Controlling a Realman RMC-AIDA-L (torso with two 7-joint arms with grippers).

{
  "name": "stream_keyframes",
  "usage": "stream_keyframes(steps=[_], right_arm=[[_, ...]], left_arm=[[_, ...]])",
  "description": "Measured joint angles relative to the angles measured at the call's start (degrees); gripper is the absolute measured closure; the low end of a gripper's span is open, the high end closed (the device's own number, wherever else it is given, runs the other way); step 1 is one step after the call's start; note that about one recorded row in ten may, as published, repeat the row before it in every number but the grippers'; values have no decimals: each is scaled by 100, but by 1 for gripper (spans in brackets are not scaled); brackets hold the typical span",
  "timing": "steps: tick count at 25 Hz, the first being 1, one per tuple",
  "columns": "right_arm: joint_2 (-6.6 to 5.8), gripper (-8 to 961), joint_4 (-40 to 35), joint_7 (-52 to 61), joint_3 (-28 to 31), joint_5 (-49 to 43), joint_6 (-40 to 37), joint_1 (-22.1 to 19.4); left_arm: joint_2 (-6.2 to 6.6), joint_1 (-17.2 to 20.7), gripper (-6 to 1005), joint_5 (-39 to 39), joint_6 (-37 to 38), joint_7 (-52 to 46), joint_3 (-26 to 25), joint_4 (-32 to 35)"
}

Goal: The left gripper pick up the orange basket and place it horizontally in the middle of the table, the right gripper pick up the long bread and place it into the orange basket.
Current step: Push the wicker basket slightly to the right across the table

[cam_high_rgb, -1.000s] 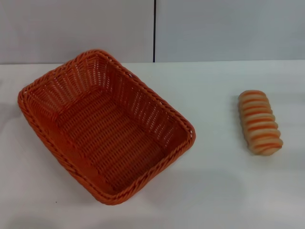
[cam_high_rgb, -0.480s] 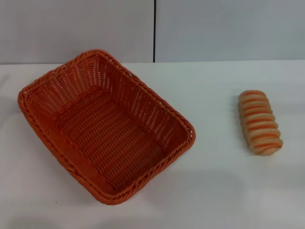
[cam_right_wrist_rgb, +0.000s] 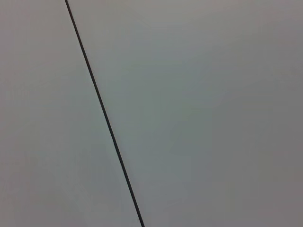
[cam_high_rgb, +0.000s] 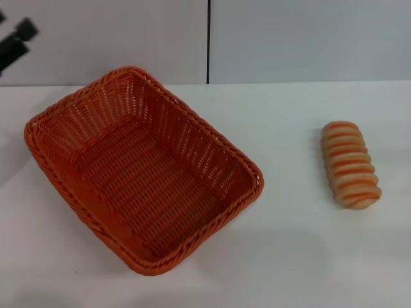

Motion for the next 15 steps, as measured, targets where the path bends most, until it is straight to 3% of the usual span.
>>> stream_keyframes(steps=[6, 15], right_arm=[[1, 259, 123, -2, -7, -27, 152, -11], [-3, 258, 204, 25, -130, -108, 223, -11]], left_arm=[[2, -382, 166, 1760, -365, -1482, 145, 1301], [-14, -953, 166, 4526, -232, -3101, 216, 2624]])
